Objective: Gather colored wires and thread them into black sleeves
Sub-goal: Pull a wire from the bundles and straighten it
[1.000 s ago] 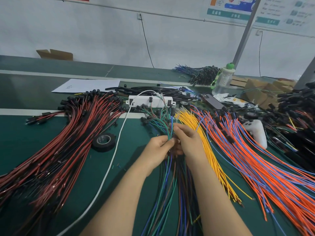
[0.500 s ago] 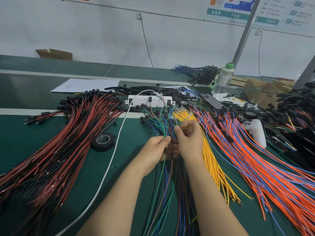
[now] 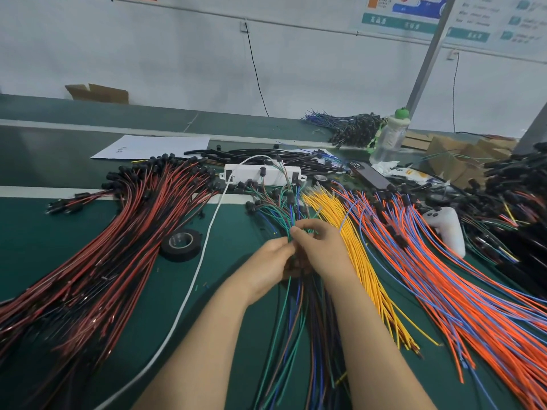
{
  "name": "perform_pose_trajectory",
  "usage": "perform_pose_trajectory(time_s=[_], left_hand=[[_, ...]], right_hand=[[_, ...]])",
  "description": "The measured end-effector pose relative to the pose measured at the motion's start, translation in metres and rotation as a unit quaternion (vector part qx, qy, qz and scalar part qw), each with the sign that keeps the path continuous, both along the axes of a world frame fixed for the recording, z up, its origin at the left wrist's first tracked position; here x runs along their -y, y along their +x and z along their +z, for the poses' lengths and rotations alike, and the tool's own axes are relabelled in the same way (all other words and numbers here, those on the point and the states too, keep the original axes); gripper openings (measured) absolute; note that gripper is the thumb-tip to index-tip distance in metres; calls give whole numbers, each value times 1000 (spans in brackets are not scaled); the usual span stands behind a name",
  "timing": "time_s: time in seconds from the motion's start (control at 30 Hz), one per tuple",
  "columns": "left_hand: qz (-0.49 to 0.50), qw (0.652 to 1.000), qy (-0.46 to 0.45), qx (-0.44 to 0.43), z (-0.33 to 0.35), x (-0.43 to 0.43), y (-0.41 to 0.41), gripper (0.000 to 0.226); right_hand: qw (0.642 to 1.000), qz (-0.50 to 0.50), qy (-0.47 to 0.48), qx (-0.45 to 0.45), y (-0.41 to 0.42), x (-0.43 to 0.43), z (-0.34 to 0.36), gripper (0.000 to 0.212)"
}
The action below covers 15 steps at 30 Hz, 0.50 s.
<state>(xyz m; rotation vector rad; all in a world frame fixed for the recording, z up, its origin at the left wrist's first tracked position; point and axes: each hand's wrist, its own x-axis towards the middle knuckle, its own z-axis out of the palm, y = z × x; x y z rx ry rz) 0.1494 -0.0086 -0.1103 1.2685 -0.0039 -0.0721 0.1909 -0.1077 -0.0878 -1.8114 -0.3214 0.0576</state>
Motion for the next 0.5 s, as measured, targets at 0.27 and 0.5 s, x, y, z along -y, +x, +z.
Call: perform_pose_trajectory(time_s=[0.27, 0.5], left_hand=[[84, 996, -26, -24, 9, 3, -3, 21], [60, 956, -272, 89, 104, -27, -32, 44]], right_hand=[[999, 39, 15, 22, -7, -7, 1, 8], [994, 5, 108, -12, -4, -36, 12, 8]])
